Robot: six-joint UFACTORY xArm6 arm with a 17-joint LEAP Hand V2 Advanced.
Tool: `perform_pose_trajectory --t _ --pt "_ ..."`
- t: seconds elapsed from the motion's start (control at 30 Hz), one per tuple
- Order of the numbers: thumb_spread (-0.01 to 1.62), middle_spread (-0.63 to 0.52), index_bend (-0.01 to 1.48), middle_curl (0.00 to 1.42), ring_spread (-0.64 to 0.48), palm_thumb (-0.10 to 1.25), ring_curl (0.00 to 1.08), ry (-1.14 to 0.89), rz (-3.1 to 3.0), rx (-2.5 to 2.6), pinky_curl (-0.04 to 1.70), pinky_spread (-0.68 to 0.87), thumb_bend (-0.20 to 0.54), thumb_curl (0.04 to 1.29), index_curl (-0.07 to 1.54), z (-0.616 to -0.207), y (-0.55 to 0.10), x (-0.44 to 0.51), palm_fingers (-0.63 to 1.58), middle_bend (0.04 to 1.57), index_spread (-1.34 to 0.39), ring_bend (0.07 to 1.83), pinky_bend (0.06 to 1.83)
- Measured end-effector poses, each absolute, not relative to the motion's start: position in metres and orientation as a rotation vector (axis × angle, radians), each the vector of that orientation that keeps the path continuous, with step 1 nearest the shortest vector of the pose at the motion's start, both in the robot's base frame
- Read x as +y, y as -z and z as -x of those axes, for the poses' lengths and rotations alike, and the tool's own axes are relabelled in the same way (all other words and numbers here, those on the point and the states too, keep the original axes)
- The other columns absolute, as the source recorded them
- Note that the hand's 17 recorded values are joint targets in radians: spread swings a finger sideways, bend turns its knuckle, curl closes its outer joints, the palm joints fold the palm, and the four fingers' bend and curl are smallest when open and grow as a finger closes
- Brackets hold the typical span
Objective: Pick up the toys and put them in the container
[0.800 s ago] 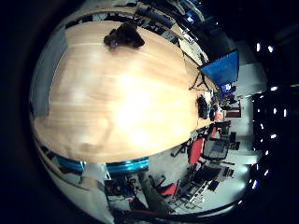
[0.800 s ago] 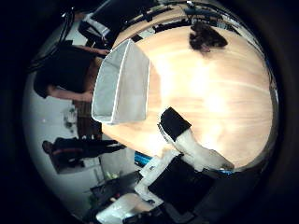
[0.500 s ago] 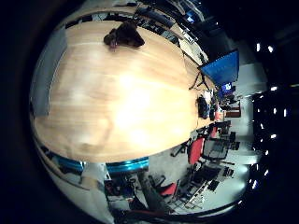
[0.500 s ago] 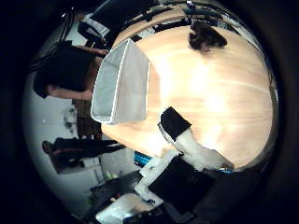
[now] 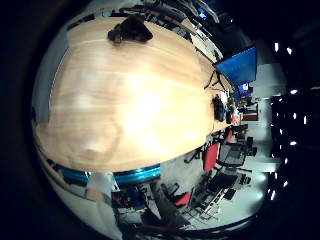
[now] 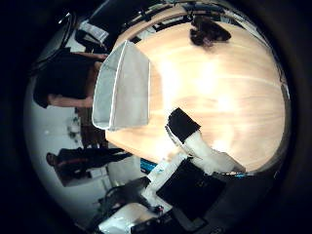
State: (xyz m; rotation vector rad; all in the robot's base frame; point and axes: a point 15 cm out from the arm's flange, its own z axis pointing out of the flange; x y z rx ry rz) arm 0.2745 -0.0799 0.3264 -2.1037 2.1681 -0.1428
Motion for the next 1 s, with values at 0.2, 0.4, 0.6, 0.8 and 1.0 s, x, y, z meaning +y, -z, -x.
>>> perform_pose_trajectory --t 0.2,0.4,0.6,0.8,1.0 --pt "1.03 -0.17 0.16 0.36 -0.12 0.43 0.24 0.144 2.094 2.177 0.22 0.25 -0.026 0.28 0.28 -0.296 -0.328 -0.090 0.38 0.25 -0.47 0.46 0.48" --pt "1.02 -0.17 0.16 0.36 -0.13 0.42 0.23 0.135 2.090 2.179 0.22 0.24 -0.028 0.28 0.28 -0.333 -0.334 -0.102 0.37 0.25 -0.47 0.48 0.49" --pt "1.01 -0.17 0.16 0.36 -0.13 0.42 0.23 0.164 2.083 2.167 0.21 0.23 -0.028 0.28 0.28 -0.386 -0.340 -0.116 0.36 0.25 -0.47 0.50 0.50" --pt "1.00 -0.16 0.16 0.36 -0.14 0.42 0.23 0.148 2.094 2.163 0.21 0.23 -0.029 0.28 0.28 -0.440 -0.339 -0.128 0.36 0.24 -0.47 0.51 0.52" --pt "0.98 -0.16 0.16 0.36 -0.14 0.42 0.23 0.138 2.099 2.161 0.21 0.24 -0.027 0.29 0.28 -0.491 -0.332 -0.143 0.35 0.23 -0.47 0.52 0.53"
